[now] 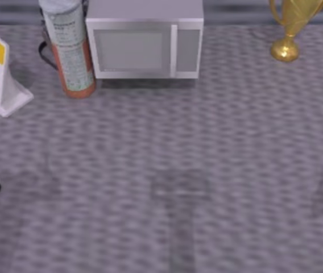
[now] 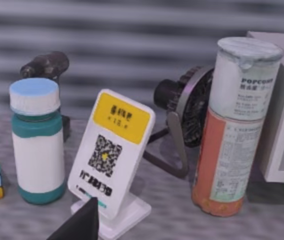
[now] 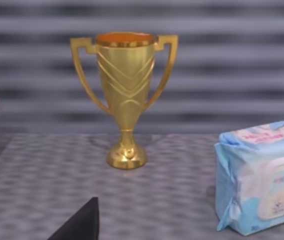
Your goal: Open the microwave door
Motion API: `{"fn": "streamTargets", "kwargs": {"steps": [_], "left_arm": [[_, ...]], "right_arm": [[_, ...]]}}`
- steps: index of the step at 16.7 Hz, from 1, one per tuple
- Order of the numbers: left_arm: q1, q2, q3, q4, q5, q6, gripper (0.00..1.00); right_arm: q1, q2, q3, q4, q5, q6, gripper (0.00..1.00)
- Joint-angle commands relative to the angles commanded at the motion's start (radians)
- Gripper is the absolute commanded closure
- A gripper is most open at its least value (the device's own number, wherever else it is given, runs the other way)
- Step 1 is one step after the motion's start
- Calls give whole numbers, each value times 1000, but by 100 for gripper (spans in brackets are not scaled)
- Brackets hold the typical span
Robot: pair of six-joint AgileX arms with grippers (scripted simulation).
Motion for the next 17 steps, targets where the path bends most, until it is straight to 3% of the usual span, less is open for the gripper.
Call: {"fn": "streamTargets", "kwargs": {"steps": [17], "left_arm": [[-504,1689,1467,-515,-306,-427,0]], "right_arm": [[0,0,0,0,0,0,0]]}}
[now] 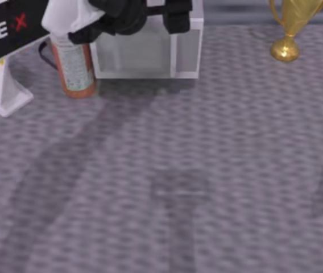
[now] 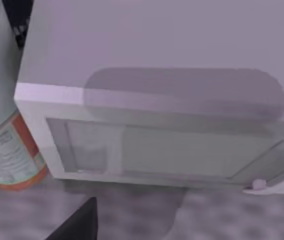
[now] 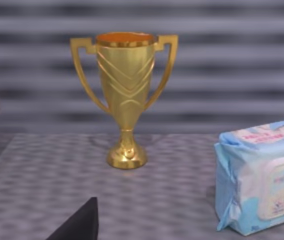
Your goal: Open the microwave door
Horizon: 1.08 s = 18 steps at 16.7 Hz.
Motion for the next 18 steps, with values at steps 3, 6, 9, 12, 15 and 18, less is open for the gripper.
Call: {"fn": "streamTargets", "kwargs": {"steps": [3,6,9,12,15,18], "left_arm": [[-55,178,149,-60,-33,-45,0],[-82,262,218,-91,-49,-67,0],[-84,269,224,-94,-50,-69,0],[-79,272,224,-90,-48,-67,0],[-61,346,271,-52,-36,-48,0],[-33,459,329,2,-18,-22,0]], "right_arm": [[0,0,0,0,0,0,0],[0,0,0,0,0,0,0],[0,0,0,0,0,0,0],[0,0,0,0,0,0,0],[0,0,0,0,0,0,0],[0,0,0,0,0,0,0]]}}
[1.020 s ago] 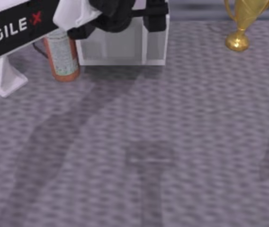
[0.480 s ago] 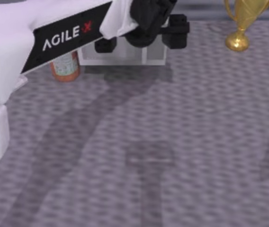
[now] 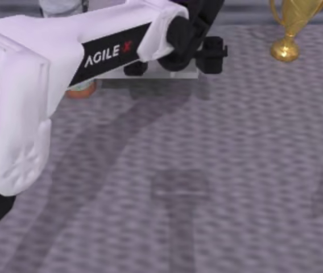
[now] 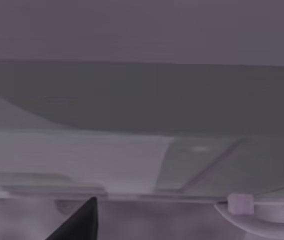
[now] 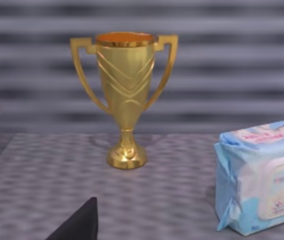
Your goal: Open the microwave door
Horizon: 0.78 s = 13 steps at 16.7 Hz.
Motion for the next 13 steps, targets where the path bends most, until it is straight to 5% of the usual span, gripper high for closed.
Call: {"fn": "streamTargets", "kwargs": {"steps": [5,13], "left_arm": [[11,28,18,19,7,9,0],[11,28,18,19,7,9,60]], "right_arm": [[0,0,0,0,0,0,0],[0,0,0,0,0,0,0]]}}
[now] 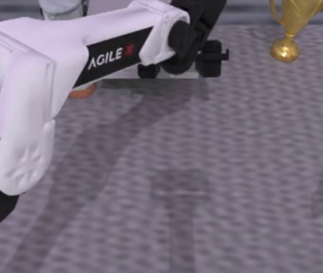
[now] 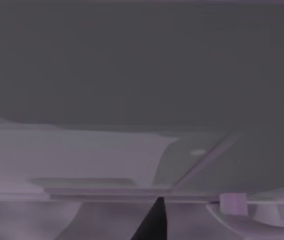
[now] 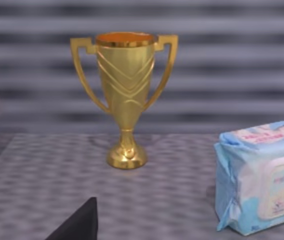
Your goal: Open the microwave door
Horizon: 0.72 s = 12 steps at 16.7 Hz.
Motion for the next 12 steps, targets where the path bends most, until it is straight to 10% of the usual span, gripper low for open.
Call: {"fn": "streamTargets", "kwargs": {"steps": [5,12], "left_arm": [[0,0,0,0,0,0,98],[0,0,0,0,0,0,100]], "right_arm": [[0,0,0,0,0,0,0],[0,0,0,0,0,0,0]]}}
